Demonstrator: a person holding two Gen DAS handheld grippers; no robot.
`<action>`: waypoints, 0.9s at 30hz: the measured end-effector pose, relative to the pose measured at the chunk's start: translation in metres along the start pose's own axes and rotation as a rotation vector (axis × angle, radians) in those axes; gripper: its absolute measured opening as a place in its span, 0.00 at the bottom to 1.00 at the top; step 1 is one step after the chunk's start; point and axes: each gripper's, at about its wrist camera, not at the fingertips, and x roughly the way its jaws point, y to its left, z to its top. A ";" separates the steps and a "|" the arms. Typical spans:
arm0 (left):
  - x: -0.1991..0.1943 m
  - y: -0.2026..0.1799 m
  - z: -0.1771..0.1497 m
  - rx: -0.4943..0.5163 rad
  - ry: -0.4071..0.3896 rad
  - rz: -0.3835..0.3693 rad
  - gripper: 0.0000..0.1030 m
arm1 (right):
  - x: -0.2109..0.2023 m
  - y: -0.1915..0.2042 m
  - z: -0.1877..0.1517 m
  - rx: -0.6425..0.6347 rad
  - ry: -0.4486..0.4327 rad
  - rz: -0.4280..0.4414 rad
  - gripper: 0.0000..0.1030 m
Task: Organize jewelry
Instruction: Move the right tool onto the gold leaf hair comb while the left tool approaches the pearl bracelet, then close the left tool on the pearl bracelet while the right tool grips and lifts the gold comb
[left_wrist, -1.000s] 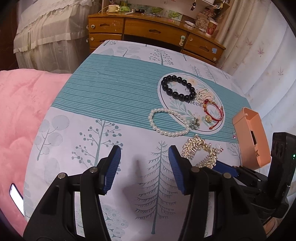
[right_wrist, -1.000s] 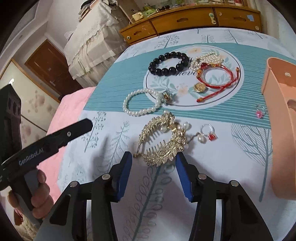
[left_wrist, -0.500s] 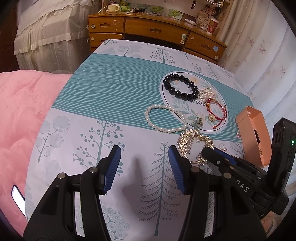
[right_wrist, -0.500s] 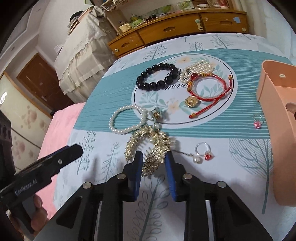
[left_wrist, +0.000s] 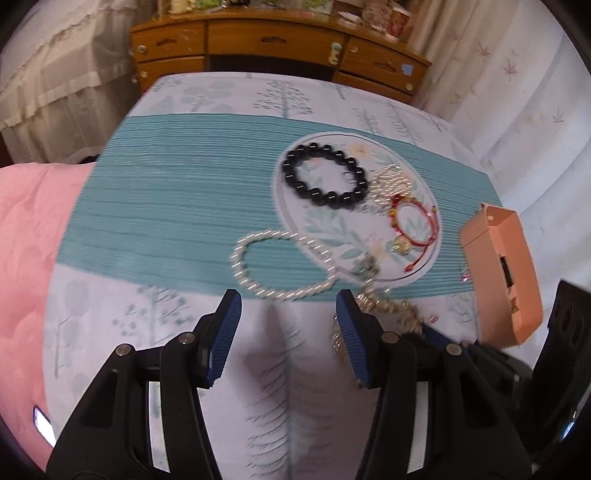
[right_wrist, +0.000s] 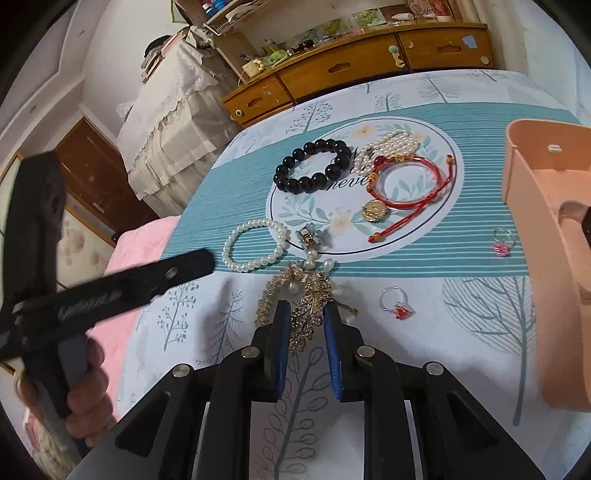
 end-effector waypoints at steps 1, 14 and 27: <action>0.004 -0.003 0.004 0.003 0.010 -0.007 0.49 | -0.003 -0.001 0.000 0.002 -0.003 0.003 0.16; 0.055 -0.039 0.026 0.137 0.216 0.031 0.34 | -0.048 -0.006 0.005 -0.007 -0.064 0.034 0.10; 0.069 -0.049 0.027 0.202 0.275 0.095 0.08 | -0.053 -0.013 0.003 0.011 -0.044 0.045 0.10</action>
